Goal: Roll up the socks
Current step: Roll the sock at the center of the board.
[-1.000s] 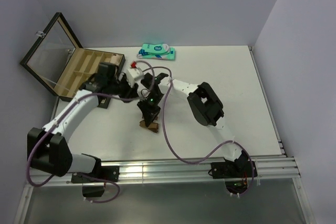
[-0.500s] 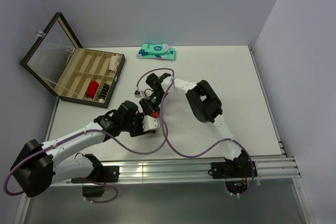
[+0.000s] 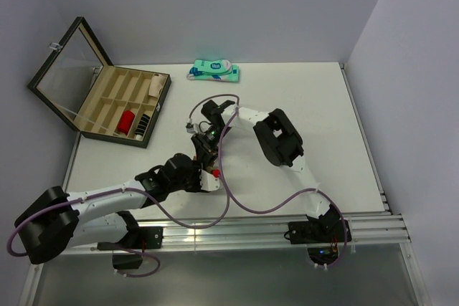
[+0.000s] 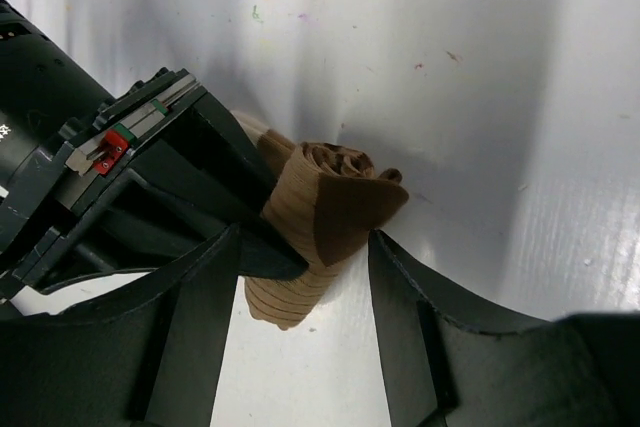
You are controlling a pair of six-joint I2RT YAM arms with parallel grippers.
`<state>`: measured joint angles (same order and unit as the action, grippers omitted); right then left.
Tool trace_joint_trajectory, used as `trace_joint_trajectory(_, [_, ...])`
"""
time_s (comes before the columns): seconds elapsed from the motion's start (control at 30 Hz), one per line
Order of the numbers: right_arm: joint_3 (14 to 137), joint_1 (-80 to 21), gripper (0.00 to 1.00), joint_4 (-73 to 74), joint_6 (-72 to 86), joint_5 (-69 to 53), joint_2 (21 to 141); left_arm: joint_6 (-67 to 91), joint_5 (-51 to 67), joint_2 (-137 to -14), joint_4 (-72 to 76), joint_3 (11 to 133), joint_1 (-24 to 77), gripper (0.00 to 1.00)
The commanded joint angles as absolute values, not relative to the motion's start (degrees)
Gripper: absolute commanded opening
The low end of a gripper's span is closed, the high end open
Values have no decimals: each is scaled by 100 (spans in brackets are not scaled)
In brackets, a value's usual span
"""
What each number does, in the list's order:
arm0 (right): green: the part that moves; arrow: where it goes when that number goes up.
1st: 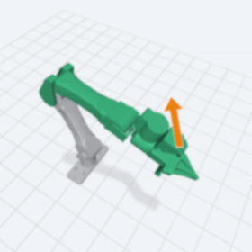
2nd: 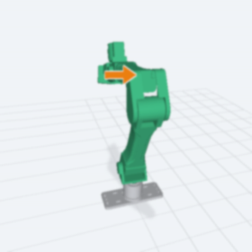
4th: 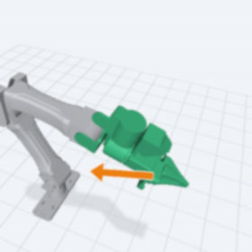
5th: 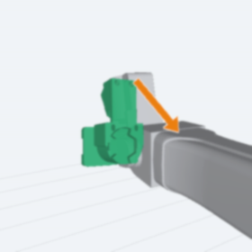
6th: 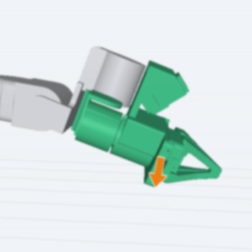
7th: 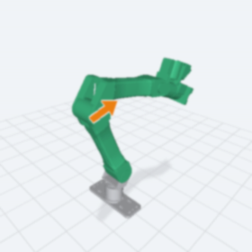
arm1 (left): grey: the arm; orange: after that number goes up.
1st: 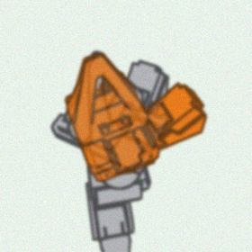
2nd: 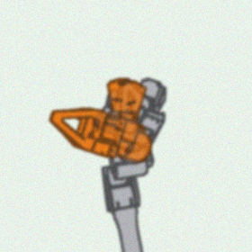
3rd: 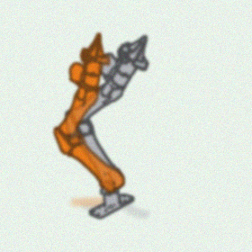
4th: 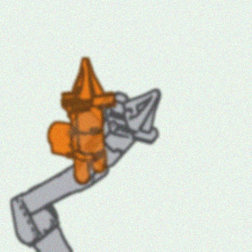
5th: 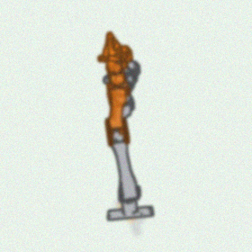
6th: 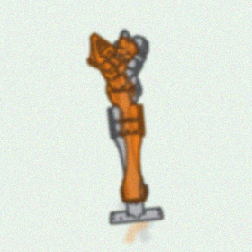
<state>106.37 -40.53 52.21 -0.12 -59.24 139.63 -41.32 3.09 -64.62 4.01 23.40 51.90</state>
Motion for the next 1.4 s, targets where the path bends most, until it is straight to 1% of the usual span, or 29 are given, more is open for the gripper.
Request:
trace_joint_trajectory(0.0, [10512,-4008,31,4860,-53,-5414,14168,-4315,140,-6609,1222,2276,5229,59])
trace_joint_trajectory(0.27, [10389,-3920,31,4816,-70,-5397,14194,-4456,588,-6723,774,2364,5308,60])
trace_joint_trajectory(0.33, [10406,-3911,32,4816,-44,-5335,14221,-4491,528,-6829,808,2321,5440,63])
trace_joint_trajectory(0.43, [10468,-3876,32,4843,-18,-5326,14282,-4544,422,-6961,896,2250,5633,63])
trace_joint_trajectory(0.63, [10441,-3858,32,4852,-26,-5291,14265,-4430,334,-7215,923,2372,5660,62])
trace_joint_trajectory(0.77, [10450,-3858,32,4887,-44,-5212,14265,-4377,334,-7479,625,2584,5660,56])
trace_joint_trajectory(0.87, [10424,-3867,32,4904,-53,-5159,14256,-4263,448,-7567,396,2715,5660,51])
trace_joint_trajectory(0.9, [10406,-3867,32,4869,-35,-5142,14247,-4210,483,-7602,343,2759,5651,46])
trace_joint_trajectory(0.97, [10336,-3858,32,4773,-9,-5133,14177,-4140,615,-7725,80,2918,5643,39])
trace_joint_trajectory(1.0, [10310,-3867,32,4755,-9,-5142,14159,-4105,667,-7752,18,2961,5643,32])
trace_joint_trajectory(1.07, [10214,-3867,32,4668,148,-5133,14107,-4061,755,-7769,-193,2997,5625,24])
trace_joint_trajectory(1.1, [10187,-3867,32,4623,193,-5133,14037,-4026,799,-7761,-246,3006,5616,19])
trace_joint_trajectory(1.2, [10073,-3867,33,4465,307,-5098,13879,-3929,975,-7752,-483,3050,5599,11])
trace_joint_trajectory(1.37, [9932,-3858,36,4184,527,-5001,13641,-3753,1116,-7796,-747,3173,5564,1])
